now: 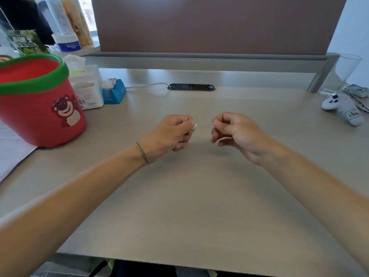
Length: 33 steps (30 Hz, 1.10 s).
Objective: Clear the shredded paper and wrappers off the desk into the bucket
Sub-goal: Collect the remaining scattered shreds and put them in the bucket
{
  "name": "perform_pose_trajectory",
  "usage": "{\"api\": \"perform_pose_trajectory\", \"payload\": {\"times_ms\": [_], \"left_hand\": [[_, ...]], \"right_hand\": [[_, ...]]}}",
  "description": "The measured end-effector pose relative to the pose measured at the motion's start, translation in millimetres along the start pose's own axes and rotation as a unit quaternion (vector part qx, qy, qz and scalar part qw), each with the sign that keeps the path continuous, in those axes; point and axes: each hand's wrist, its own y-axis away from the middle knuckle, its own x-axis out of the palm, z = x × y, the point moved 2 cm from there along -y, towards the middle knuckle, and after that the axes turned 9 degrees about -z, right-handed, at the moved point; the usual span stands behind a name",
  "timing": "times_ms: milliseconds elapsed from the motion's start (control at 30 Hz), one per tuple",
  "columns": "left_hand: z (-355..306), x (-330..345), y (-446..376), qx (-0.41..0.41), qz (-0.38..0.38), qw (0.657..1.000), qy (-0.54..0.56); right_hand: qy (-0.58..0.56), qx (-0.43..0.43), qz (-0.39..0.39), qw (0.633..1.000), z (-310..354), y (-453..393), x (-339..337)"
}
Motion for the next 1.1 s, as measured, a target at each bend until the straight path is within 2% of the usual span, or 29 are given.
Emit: {"api": "perform_pose_trajectory", "payload": {"times_ms": [267, 400, 533, 633, 733, 867, 967, 1100], "left_hand": [[-62.7, -115.9, -4.4, 0.045, -0.141, 0.988, -0.037], [-92.2, -179.5, 1.3, 0.055, -0.207, 0.976, -0.041], [-107.8, -235.9, 12.3, 0.069, -0.239, 0.965, -0.079], [-107.3, -278.7, 19.3, 0.054, -0.243, 0.953, -0.172], [-99.9, -319.0, 24.3, 0.017, -0.248, 0.918, -0.309], [-89.6, -353.8, 25.1, -0.008, -0.221, 0.841, -0.495], [-84.2, -369.1, 24.8, -0.005, -0.182, 0.789, -0.587], [-83.4, -379.8, 25.5, -0.003, -0.186, 0.771, -0.609]], "right_hand": [[-0.066, -0.059, 0.079, 0.993, 84.3, -51.3, 101.1], [-0.056, -0.082, 0.098, 0.990, 120.8, -73.3, 157.5], [-0.038, -0.093, 0.094, 0.990, 154.1, -88.0, 205.3], [-0.032, -0.110, 0.101, 0.988, 173.6, -92.7, 233.8], [-0.023, -0.132, 0.114, 0.984, 184.7, -95.5, 258.1], [0.013, -0.168, 0.125, 0.978, 190.1, -99.7, 284.3], [0.043, -0.199, 0.128, 0.971, 194.8, -102.3, 298.1], [0.098, -0.246, 0.118, 0.957, 204.3, -107.9, 310.9]]}}
